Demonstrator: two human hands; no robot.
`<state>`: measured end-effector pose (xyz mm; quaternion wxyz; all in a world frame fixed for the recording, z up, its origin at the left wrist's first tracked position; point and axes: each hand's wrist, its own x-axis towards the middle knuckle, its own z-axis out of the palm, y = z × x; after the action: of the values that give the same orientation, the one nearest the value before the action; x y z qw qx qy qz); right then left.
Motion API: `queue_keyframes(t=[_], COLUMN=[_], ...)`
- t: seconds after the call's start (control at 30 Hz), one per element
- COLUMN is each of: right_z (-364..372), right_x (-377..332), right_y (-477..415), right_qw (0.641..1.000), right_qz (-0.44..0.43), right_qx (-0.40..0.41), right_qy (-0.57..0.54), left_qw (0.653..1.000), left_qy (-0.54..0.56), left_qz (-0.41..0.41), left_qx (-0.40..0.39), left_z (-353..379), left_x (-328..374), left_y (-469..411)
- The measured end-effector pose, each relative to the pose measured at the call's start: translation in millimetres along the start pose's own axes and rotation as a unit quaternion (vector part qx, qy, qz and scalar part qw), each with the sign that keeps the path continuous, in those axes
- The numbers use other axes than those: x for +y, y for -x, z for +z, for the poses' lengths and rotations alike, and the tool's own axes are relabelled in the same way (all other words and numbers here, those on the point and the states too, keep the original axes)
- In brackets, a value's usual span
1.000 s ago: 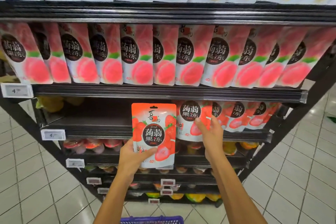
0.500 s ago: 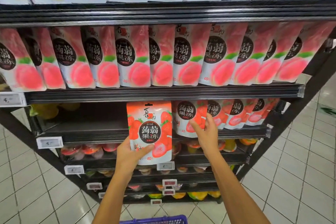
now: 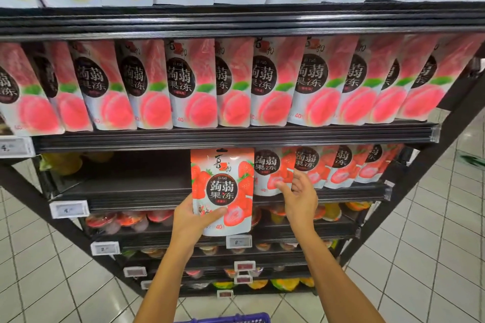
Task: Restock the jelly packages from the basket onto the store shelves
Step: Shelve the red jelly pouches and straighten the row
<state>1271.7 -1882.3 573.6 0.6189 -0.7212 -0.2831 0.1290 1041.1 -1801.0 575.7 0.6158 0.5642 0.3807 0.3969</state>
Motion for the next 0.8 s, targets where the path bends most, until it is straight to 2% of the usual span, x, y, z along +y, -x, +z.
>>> queue_keyframes(t=[0.27,0.53,0.7,0.8], right_z=[11,16,5,1], right_x=[-4,-8,-4,-3], right_y=[0,-1,-3,0], right_qw=[0.998,0.998,0.995,0.994], right_qz=[0.032,0.042,0.012,-0.022], right_qx=[0.056,0.053,0.064,0.082], right_qy=[0.009,0.019,0.074,0.061], left_qw=[1.000,1.000,1.000,1.000], left_qy=[0.000,0.006,0.009,0.010], left_qz=[-0.007,-0.018,-0.022,-0.023], left_qx=[0.015,0.020,0.008,0.012], left_z=[-5,-1,7,9], left_x=[0,-2,-1,-1], left_y=[1,0,-1,-1])
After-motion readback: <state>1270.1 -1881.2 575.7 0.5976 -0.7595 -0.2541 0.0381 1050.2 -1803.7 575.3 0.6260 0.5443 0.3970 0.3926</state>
